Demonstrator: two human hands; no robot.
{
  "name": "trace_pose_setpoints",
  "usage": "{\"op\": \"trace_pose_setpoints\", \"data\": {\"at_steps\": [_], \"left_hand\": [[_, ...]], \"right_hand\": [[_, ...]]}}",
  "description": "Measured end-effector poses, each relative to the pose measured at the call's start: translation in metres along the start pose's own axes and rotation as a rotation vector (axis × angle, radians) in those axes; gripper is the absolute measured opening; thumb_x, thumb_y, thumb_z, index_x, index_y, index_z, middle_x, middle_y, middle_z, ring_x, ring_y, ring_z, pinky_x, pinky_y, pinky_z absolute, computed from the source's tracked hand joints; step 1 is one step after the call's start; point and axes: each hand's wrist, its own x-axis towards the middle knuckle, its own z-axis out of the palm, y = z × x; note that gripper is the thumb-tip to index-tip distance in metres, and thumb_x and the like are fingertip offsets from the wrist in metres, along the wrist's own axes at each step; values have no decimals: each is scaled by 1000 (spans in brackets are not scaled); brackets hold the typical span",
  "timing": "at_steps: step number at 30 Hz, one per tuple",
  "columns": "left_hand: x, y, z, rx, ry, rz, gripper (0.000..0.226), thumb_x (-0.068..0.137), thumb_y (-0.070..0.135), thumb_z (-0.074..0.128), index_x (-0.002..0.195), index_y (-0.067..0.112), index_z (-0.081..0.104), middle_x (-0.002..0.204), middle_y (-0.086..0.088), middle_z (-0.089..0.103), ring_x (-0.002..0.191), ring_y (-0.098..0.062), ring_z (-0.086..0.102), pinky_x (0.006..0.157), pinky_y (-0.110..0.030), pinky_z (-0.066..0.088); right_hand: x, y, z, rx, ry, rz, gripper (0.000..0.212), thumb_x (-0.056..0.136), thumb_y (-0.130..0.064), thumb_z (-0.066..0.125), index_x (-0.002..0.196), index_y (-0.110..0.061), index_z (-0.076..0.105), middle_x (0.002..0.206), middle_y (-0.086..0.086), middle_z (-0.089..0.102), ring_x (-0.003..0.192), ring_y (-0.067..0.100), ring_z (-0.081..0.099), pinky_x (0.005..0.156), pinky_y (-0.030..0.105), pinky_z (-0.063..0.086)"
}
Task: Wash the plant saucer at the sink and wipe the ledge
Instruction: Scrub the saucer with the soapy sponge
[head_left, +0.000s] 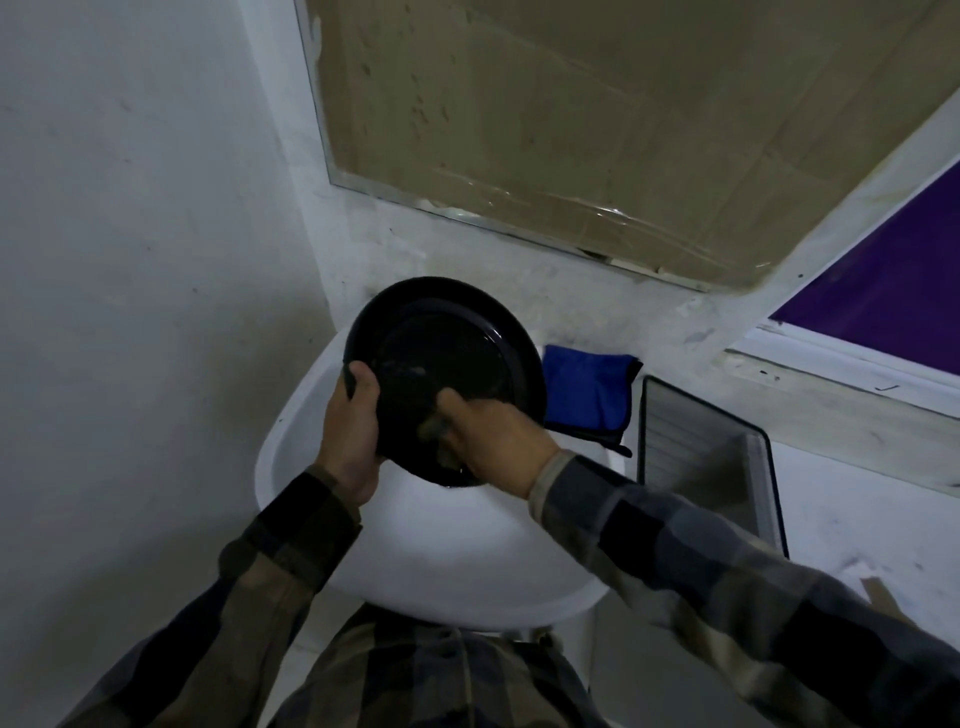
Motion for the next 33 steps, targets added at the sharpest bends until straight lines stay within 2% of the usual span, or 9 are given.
{"op": "trace_pose_setpoints", "data": {"at_steps": [4,8,12,15,18,21,23,26,33], "left_hand": [[-4,-6,5,-30,-58,-76,56,96,53,29,143,25,38,135,-6,55,118,-26,57,89,-42,52],[-8,-8,6,-41,-148,-111,57,94,54,30,143,26,40,135,0,56,118,-22,58,82,-33,56],[-7,-5,-3,-62,-124,-119,58,93,57,26,141,30,41,134,1,57,117,-22,57,73,-31,58],[-5,0,-16,-52,-55,-86,53,95,56,25,140,34,41,136,1,53,120,-25,54,76,-40,57],[-6,1,-28,-45,-1,-75,50,96,54,28,140,34,40,135,2,54,118,-26,55,74,-44,58],[-11,-4,-36,-53,32,-96,52,96,54,29,141,30,40,134,-2,56,115,-27,58,71,-40,58],[-17,-10,-40,-69,33,-124,55,96,53,28,142,25,41,131,-5,58,112,-25,61,69,-34,58],[-28,-17,-45,-86,3,-182,61,93,56,28,142,22,42,130,-7,59,109,-22,62,70,-31,56],[-47,-18,-51,-9,0,-125,65,85,58,35,142,27,41,134,2,56,117,-19,58,79,-31,54]], "right_hand": [[32,-15,0,-119,198,-187,22,93,-11,50,112,0,51,97,26,57,81,41,59,62,41,41],[61,12,-20,-229,338,-80,30,89,-8,53,117,-1,56,97,28,56,80,43,60,58,40,42],[58,46,-38,-314,276,119,30,91,-14,50,120,-9,55,110,22,55,99,37,57,77,40,46],[33,53,-30,-189,32,176,33,84,-22,62,114,-7,62,106,18,61,95,35,61,79,37,54],[7,39,-8,-55,-177,118,32,81,-17,65,109,-2,63,101,16,64,92,29,64,79,33,54],[1,0,9,137,-110,-43,40,86,-10,62,125,-4,59,113,17,64,104,27,59,94,21,40],[12,-27,20,147,-77,-144,38,88,-8,57,126,-6,59,118,19,62,110,30,56,101,28,38],[39,-50,28,40,-36,-132,28,91,-14,52,114,0,59,114,21,58,106,36,54,92,43,43],[76,-33,18,-238,53,68,31,96,-27,44,116,-7,56,113,18,60,103,36,58,70,35,39]]}}
